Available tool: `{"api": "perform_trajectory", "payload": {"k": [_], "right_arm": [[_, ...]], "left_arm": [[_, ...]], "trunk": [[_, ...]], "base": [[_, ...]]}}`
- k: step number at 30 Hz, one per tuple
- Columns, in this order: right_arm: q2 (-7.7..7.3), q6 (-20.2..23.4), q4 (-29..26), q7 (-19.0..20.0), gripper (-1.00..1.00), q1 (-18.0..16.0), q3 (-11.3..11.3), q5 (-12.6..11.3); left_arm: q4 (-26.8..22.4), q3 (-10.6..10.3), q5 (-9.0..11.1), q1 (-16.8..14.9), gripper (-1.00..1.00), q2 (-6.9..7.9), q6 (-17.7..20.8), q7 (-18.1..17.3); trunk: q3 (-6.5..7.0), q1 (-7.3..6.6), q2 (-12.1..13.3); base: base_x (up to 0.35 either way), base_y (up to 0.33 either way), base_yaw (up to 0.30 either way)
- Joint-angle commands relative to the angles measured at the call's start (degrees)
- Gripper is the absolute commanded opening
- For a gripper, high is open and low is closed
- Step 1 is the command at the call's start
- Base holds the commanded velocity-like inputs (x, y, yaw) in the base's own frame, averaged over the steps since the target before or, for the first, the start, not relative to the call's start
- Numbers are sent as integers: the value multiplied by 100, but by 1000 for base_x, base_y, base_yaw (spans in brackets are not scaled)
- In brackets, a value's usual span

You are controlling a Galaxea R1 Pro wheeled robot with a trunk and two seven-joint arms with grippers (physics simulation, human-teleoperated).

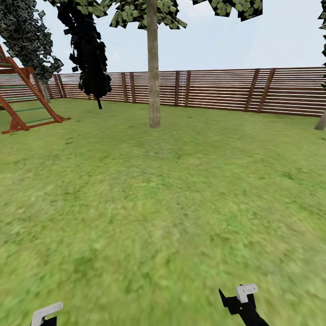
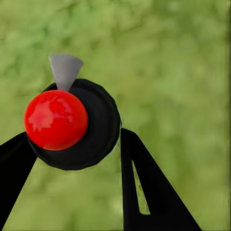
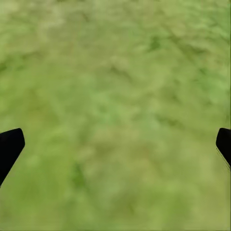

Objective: In the garden, pick up the pesticide atomizer on the floor and spray pesticide onto both trees until each tree trunk is fully covered.

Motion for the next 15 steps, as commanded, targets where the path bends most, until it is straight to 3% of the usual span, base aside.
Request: {"api": "perform_trajectory", "payload": {"k": [1,15], "right_arm": [[-1,-16,4,30,100,-3,-51,34],[-2,-17,-2,30,100,-3,-51,34]], "left_arm": [[8,31,-61,-6,-100,-1,-24,12],[8,31,-61,-6,-100,-1,-24,12]], "trunk": [[-5,2,-2],[-5,2,-2]], "base": [[341,0,0],[341,0,0]]}}
